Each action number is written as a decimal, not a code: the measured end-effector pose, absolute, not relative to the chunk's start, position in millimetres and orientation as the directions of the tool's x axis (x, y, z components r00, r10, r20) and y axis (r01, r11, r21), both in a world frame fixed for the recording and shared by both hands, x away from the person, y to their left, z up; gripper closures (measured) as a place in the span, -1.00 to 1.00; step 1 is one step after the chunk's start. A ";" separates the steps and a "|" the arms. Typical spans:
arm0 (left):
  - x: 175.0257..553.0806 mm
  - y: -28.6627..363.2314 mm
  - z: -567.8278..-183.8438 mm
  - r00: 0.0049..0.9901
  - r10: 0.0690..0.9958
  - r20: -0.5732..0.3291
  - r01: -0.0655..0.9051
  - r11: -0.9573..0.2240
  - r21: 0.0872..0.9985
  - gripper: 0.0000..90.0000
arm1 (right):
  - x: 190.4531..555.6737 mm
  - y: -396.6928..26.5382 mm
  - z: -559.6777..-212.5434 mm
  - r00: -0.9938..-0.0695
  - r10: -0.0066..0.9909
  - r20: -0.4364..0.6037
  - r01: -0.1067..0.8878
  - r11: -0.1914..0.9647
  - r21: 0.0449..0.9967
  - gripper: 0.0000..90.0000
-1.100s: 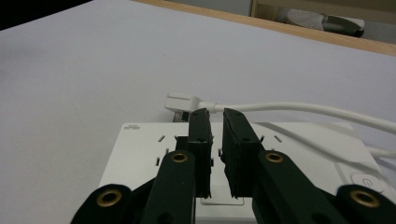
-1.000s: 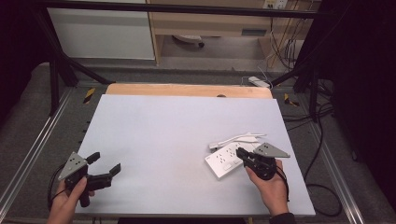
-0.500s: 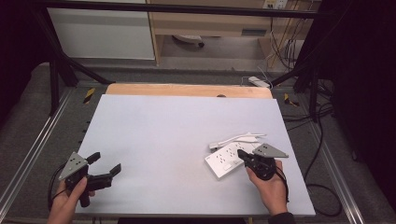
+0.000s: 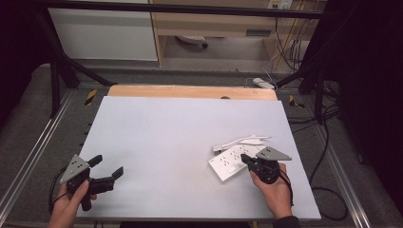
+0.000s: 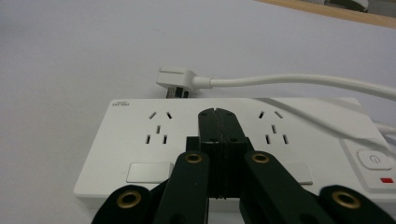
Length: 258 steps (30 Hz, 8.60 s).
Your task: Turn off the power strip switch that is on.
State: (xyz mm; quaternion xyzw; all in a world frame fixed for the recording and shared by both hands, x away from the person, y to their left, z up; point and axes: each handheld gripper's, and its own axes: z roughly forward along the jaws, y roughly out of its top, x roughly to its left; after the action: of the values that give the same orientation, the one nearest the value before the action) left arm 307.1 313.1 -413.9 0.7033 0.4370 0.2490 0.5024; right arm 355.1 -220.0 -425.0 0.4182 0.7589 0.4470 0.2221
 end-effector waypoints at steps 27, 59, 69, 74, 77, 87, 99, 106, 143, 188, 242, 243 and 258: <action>307.3 312.5 -414.0 0.500 0.862 -0.083 0.364 -0.122 0.923 -0.87 | 356.4 -211.0 -435.8 -0.575 0.818 0.029 0.475 0.304 0.826 1.00; 307.1 312.5 -413.7 0.497 0.864 -0.085 0.364 -0.119 0.924 -0.88 | 355.7 -210.7 -440.3 -0.575 0.818 0.026 0.487 0.317 0.814 1.00; 307.1 312.5 -413.7 0.496 0.864 -0.084 0.364 -0.119 0.924 -0.88 | 354.8 -210.6 -440.9 -0.571 0.821 0.025 0.486 0.313 0.816 1.00; 307.2 312.4 -413.8 0.495 0.865 -0.084 0.364 -0.119 0.924 -0.88 | 354.6 -210.7 -441.2 -0.570 0.821 0.024 0.484 0.312 0.818 1.00; 307.2 312.4 -413.8 0.495 0.865 -0.084 0.365 -0.119 0.923 -0.88 | 354.8 -211.0 -441.3 -0.572 0.820 0.023 0.484 0.315 0.817 1.00; 307.1 312.3 -413.8 0.495 0.865 -0.080 0.363 -0.122 0.924 -0.88 | 354.3 -207.5 -442.2 -0.592 0.806 0.013 0.484 0.342 0.805 1.00; 307.1 312.1 -413.7 0.495 0.865 -0.082 0.362 -0.120 0.924 -0.88 | 355.2 -208.7 -441.2 -0.587 0.809 0.020 0.479 0.327 0.815 1.00; 307.0 312.1 -413.7 0.494 0.866 -0.080 0.363 -0.121 0.924 -0.88 | 356.6 -210.7 -439.0 -0.582 0.813 0.027 0.469 0.309 0.827 1.00; 307.2 312.3 -414.1 0.492 0.867 -0.076 0.364 -0.126 0.923 -0.88 | 358.5 -215.8 -425.8 -0.583 0.811 0.041 0.406 0.247 0.880 0.83; 306.3 313.8 -414.1 0.475 0.877 -0.074 0.367 -0.122 0.922 -0.88 | 367.1 -215.0 -393.6 -0.498 0.863 0.084 0.374 0.126 0.919 -0.96; 305.6 314.1 -414.4 0.476 0.876 -0.076 0.371 -0.122 0.921 -0.89 | 314.1 -290.6 -384.8 -0.440 0.895 0.078 0.283 0.056 0.958 -0.94; 305.5 314.0 -414.5 0.477 0.876 -0.077 0.372 -0.122 0.920 -0.89 | 314.1 -292.0 -386.9 -0.439 0.896 0.073 0.281 0.060 0.958 -0.94; 305.8 313.6 -414.8 0.480 0.874 -0.076 0.375 -0.126 0.919 -0.89 | 328.6 -293.4 -435.0 -0.414 0.908 0.060 0.392 0.118 0.912 -0.93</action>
State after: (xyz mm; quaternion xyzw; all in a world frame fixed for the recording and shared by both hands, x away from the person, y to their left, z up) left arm 305.8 313.6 -414.8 0.7060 0.4421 0.2541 0.4914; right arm 328.6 -293.4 -435.0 0.4672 0.6958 0.4719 0.2736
